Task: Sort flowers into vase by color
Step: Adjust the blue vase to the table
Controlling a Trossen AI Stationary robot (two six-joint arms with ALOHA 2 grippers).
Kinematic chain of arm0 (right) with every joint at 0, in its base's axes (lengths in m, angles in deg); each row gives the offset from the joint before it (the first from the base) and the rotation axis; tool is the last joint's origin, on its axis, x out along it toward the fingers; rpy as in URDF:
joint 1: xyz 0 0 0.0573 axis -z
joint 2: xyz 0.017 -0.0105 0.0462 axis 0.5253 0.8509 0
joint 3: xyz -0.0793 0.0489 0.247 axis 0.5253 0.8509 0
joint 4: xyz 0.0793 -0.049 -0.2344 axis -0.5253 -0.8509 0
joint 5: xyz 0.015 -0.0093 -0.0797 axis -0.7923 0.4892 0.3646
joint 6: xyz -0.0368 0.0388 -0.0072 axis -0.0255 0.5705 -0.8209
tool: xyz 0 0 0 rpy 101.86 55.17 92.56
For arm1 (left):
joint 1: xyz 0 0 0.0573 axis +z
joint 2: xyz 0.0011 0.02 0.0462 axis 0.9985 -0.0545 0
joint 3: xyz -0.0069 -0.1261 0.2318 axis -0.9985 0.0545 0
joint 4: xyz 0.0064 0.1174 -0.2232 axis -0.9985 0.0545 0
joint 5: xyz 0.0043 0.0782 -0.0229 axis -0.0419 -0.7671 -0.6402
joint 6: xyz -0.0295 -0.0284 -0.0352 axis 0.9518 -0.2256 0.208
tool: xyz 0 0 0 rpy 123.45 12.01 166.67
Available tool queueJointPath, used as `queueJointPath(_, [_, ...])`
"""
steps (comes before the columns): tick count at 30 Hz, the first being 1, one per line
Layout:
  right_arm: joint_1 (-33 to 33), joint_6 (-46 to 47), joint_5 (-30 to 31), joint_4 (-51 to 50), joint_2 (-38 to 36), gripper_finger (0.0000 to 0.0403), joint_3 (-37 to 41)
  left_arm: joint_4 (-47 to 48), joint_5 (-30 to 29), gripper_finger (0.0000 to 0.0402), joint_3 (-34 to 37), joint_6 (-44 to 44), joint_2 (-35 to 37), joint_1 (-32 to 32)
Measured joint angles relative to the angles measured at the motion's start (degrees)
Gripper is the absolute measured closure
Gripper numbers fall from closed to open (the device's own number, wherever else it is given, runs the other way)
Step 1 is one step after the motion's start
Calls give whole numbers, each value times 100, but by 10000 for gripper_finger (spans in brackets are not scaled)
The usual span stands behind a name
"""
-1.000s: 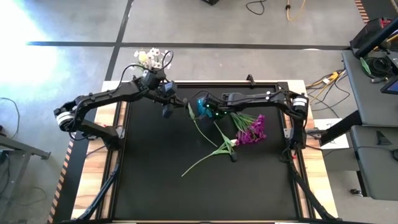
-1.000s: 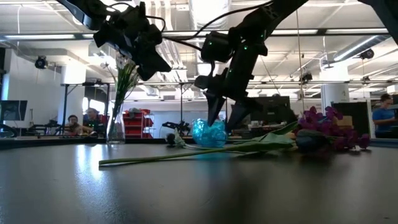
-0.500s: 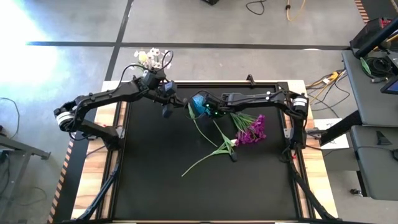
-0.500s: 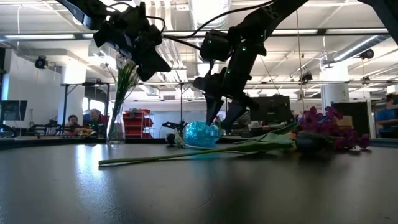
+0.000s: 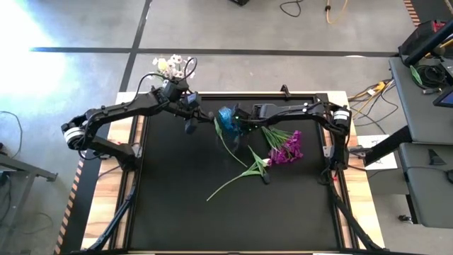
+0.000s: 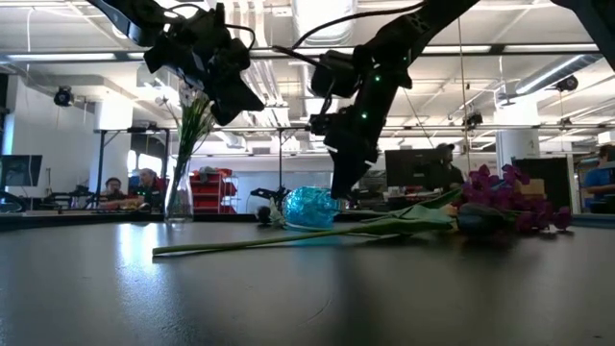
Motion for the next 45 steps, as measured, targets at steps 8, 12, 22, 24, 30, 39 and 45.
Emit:
queueJointPath(8, [63,-1141,360,654,0,223,171,0,-13,402,0,0,0,0])
queueJointPath(12, [65,-1141,672,829,2,226,269,2,-17,402,0,4,0,0])
queueJointPath(22, [104,-1368,1099,1223,0,234,292,4,-20,402,0,24,0,0])
queueJointPath(24, [138,-1480,1121,1258,0,234,295,7,-20,402,0,26,0,0])
queueJointPath(30, [362,-1935,948,1416,9,237,310,39,-22,402,0,26,0,0])
queueJointPath(39, [683,-2250,-154,1551,14,237,364,40,-23,402,0,36,0,0])
queueJointPath(45, [825,-2241,-295,1903,22,237,434,39,-24,402,0,120,0,0])
